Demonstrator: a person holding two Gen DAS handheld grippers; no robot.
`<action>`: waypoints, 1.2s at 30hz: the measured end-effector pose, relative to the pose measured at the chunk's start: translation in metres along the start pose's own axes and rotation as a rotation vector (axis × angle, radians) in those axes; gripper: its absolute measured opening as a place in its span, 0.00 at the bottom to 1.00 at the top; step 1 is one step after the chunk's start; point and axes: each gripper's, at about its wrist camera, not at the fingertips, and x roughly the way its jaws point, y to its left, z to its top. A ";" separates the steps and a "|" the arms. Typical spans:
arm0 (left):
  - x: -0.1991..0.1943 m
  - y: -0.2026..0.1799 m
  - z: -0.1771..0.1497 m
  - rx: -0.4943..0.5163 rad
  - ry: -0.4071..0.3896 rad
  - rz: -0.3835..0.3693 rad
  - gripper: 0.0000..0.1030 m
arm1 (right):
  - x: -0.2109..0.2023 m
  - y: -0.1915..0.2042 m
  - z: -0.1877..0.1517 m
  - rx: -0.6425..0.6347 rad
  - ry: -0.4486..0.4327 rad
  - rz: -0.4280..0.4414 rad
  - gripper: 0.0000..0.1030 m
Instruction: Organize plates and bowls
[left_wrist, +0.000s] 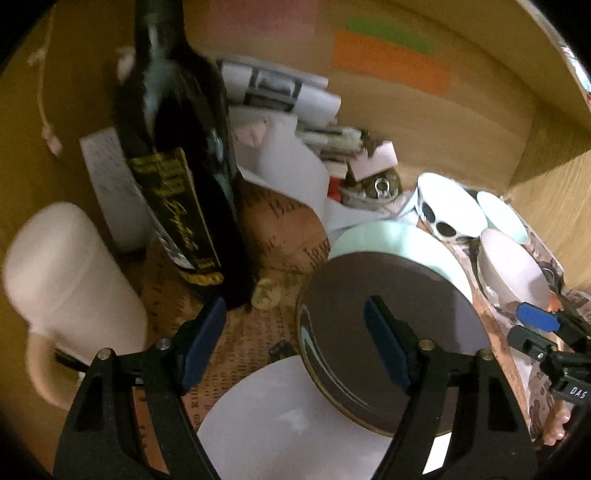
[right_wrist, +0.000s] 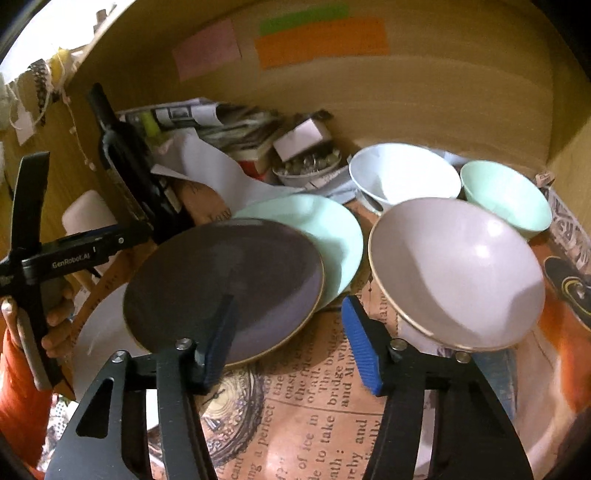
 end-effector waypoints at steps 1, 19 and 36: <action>0.003 0.000 0.001 0.006 0.010 -0.002 0.75 | 0.003 0.000 -0.001 -0.002 0.007 -0.005 0.47; 0.052 0.006 0.009 0.018 0.198 -0.037 0.45 | 0.033 -0.009 -0.001 0.068 0.105 0.021 0.36; 0.057 -0.003 0.011 0.047 0.247 -0.148 0.30 | 0.039 -0.010 -0.002 0.083 0.119 0.031 0.25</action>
